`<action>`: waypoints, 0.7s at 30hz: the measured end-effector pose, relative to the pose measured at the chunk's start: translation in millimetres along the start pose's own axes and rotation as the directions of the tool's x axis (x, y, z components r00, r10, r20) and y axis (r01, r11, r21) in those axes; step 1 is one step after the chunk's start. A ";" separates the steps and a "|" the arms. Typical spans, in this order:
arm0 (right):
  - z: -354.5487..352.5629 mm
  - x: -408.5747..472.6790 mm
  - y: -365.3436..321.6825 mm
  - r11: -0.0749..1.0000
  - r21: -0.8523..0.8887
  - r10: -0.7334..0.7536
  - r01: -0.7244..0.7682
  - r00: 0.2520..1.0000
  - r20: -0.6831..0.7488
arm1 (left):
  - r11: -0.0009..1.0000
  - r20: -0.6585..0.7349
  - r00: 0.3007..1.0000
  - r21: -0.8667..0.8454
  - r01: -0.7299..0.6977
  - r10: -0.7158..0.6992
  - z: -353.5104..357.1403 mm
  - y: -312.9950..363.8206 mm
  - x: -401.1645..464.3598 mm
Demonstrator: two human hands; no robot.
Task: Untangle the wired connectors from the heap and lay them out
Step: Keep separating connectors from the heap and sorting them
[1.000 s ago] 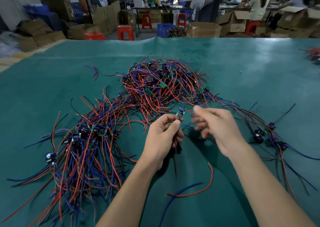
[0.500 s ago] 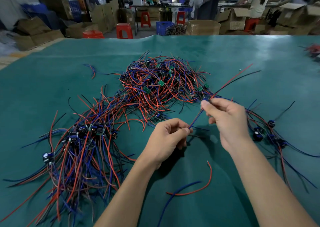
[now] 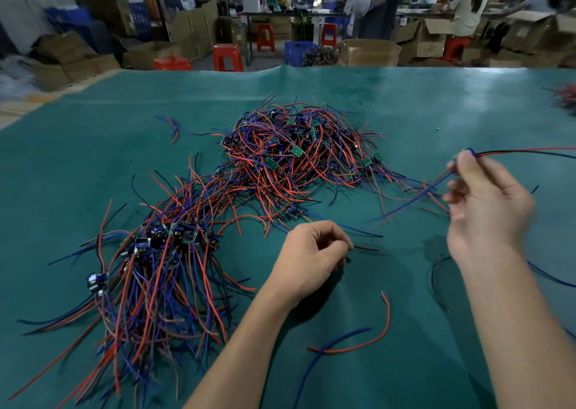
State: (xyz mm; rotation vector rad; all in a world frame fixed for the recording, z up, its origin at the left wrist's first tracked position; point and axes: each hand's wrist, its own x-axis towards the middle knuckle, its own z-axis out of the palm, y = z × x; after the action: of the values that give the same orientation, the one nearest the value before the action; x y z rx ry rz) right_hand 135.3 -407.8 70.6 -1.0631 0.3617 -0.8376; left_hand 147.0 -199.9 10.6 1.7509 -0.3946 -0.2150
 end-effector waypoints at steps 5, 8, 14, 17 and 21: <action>40.0 -33.7 -30.0 0.999 -0.042 0.022 -0.014 0.977 0.213 | 0.997 -0.007 1.000 -0.079 -0.004 0.004 -1.0 1.3 1.3; 90.4 -69.6 -34.0 0.985 -0.158 0.134 -0.068 0.879 0.457 | 0.996 -0.021 1.000 -0.083 -0.011 0.009 -0.7 2.7 1.7; 175.6 -122.7 -4.4 0.845 -0.524 0.407 0.111 0.502 0.763 | 0.995 -0.082 0.993 -0.038 -0.093 0.090 -3.3 4.2 -4.6; 181.8 -95.6 8.7 0.672 -0.664 0.486 0.329 0.480 0.730 | 0.995 -0.037 0.999 -0.094 -0.027 0.023 -1.4 2.7 0.4; 157.8 -18.2 23.0 0.361 -0.793 0.331 0.490 0.728 0.601 | 0.992 -0.029 0.999 -0.123 0.024 -0.028 -0.3 3.8 3.5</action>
State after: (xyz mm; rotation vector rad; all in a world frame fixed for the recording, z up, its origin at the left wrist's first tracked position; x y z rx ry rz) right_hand 233.0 -291.2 121.8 -2.4619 0.0905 -0.1415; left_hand 149.9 -201.6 14.7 1.6376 -0.3297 -0.2259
